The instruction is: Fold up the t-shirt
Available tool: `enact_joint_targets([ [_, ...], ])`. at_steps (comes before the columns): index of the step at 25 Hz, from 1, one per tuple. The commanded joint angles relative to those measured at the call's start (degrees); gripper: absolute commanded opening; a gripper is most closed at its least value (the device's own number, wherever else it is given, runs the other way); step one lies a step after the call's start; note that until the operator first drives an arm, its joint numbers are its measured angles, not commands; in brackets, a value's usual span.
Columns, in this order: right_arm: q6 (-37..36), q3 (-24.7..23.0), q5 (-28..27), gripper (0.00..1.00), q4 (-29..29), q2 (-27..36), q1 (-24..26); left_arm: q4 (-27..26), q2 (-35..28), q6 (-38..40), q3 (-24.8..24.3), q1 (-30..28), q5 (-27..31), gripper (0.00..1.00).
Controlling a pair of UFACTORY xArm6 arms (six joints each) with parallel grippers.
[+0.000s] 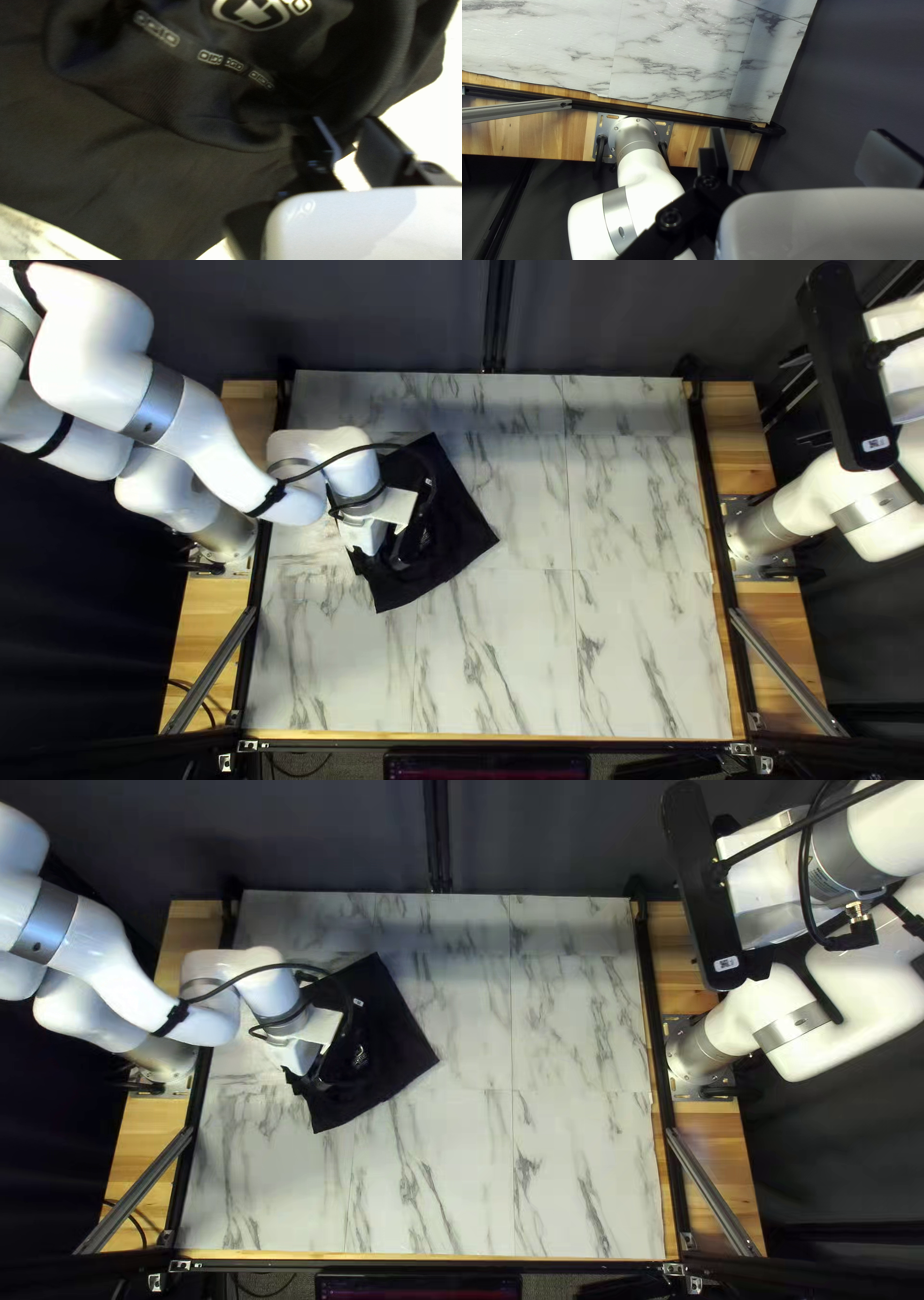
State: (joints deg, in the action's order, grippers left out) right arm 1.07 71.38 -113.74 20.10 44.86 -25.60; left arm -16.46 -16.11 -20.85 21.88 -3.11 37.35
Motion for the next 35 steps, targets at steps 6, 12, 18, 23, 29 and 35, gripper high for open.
enact_joint_targets([
  [6, 0.00, 0.00, 0.00, 1.00, 0.00, 0.00, 0.00, 4.29, -5.47, 5.61, -0.86, -0.48, 3.66, 0.00],
  [12, 0.00, 0.00, 0.00, 1.00, 0.00, 0.00, 0.00, 9.55, -11.72, 12.21, -0.16, -0.56, 9.92, 0.00],
  [18, 0.00, 0.00, 0.00, 1.00, 0.00, 0.00, 0.00, 15.47, -16.89, 20.31, 2.17, -1.86, 16.38, 0.00],
  [23, 0.00, 0.00, 0.00, 1.00, 0.00, 0.00, 0.00, 21.18, -19.27, 27.13, 3.15, -2.04, 19.22, 0.00],
  [29, 0.00, 0.00, 0.00, 1.00, 0.00, 0.00, 0.00, 27.18, -18.98, 32.19, 3.18, 0.59, 20.43, 0.00],
  [35, 0.00, 0.00, 0.00, 1.00, 0.00, 0.00, 0.00, 33.37, -12.60, 39.49, 0.51, 5.47, 18.33, 0.00],
])
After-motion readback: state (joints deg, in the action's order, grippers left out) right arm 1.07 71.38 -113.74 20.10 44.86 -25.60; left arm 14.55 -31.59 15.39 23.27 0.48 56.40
